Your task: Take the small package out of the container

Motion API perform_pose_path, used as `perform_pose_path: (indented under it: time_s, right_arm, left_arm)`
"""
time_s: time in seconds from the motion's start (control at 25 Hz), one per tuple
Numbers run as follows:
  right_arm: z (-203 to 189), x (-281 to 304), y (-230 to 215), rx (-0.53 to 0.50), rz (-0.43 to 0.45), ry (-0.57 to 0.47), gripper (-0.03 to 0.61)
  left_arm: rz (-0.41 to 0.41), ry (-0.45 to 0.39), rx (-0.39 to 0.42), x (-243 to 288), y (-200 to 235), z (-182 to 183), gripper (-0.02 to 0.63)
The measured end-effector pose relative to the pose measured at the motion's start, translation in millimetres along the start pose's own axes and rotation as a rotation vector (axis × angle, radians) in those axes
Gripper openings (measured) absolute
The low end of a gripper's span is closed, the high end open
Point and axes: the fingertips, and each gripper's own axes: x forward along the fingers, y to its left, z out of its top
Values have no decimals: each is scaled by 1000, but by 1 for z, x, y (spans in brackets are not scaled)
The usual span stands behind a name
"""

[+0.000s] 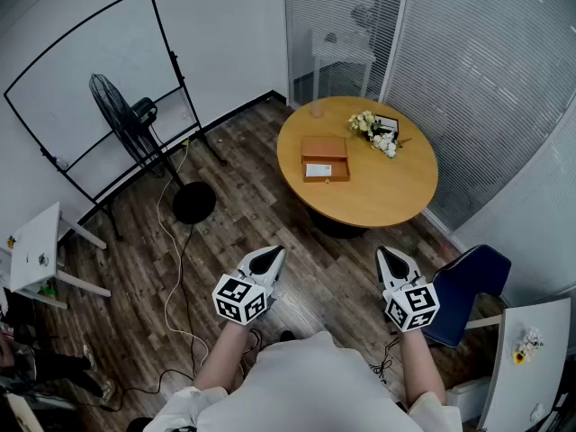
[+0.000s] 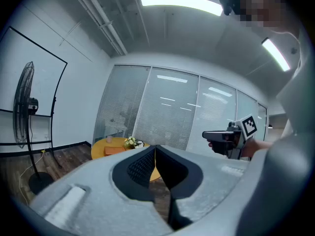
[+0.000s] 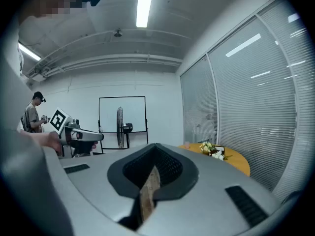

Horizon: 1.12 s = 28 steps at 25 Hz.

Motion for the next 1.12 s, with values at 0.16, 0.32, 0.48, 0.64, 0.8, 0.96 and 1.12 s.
perform_pose_path:
  time_s: [0.16,0.32,0.48,0.64,0.8,0.96,1.12]
  right_arm:
    - [0,0,5,-4,2,2,3]
    - [-1,2,5,-6,-7,10,3]
    - [0,4,1,16,-33,8,3]
    - [0,6,0,27,-62,8,5]
    - [-5,10,7,27,-70,22,8]
    - [-7,16,18,36,-71,33,59]
    - [-9,24,27,40,-85,35,95]
  left_arm:
    - [-4,0,-1,-3,0,1,20]
    - [-5,0,-6,-3,1,-1,20]
    - [-7,6,-11,-4,5,-3,20]
    - [-17,15,-14,-6,9,-6,20]
    - [-26,20,-16,-9,17,-8,20]
    - [-42,27,-14,-12,27,-7,20]
    - [-62,29,-12,-12,37,-6,20]
